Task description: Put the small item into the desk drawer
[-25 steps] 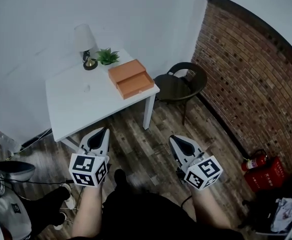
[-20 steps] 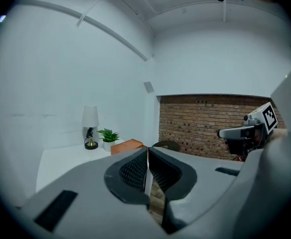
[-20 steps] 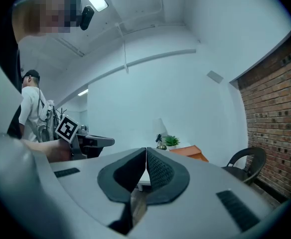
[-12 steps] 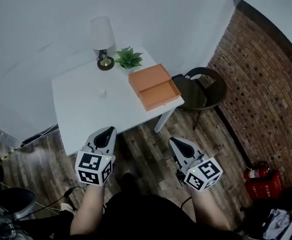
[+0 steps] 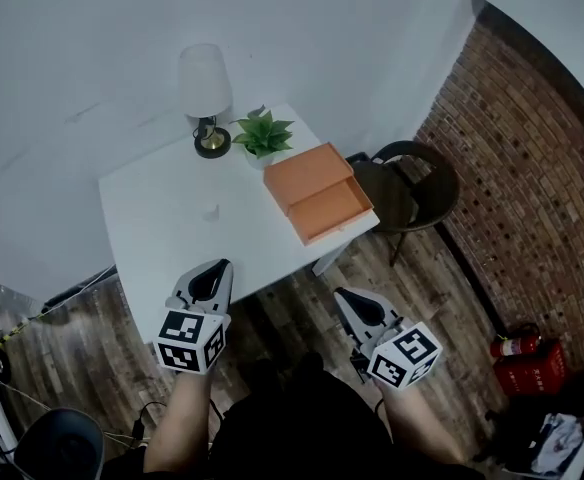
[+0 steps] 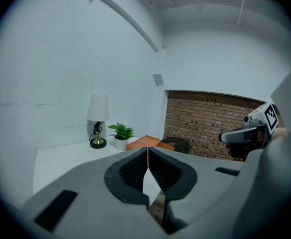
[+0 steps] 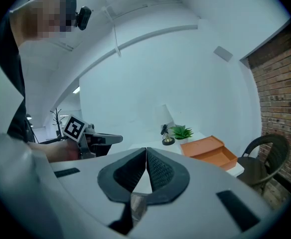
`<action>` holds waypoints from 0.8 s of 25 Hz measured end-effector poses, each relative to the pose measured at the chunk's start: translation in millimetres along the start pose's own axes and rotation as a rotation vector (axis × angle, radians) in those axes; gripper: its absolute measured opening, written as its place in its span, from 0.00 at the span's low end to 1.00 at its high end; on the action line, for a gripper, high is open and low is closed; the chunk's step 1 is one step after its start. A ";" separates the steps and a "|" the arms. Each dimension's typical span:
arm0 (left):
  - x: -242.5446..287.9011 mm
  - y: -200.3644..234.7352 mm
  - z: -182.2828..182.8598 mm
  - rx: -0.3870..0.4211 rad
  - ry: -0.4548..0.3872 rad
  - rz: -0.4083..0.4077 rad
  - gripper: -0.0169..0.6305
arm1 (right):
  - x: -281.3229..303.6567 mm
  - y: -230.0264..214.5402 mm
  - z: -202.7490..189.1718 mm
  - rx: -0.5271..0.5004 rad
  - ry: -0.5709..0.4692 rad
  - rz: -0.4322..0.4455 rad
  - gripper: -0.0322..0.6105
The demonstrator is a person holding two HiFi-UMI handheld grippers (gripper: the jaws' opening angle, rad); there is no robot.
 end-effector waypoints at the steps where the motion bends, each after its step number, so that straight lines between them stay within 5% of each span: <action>1: 5.3 2.6 0.2 -0.003 0.008 0.005 0.05 | 3.6 -4.7 -0.8 0.005 0.001 0.002 0.06; 20: 152.2 8.4 66.7 0.050 0.039 0.158 0.05 | 102.6 -183.2 20.0 0.062 -0.098 0.177 0.06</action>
Point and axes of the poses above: the fingertips, and each gripper's own axes: x forward along the fingers, y to its left, z out of its top, the point moved 6 cm from there along -x, backward along the fingers, and after that the axes turned 12 degrees about -x, right-handed, at the moved point
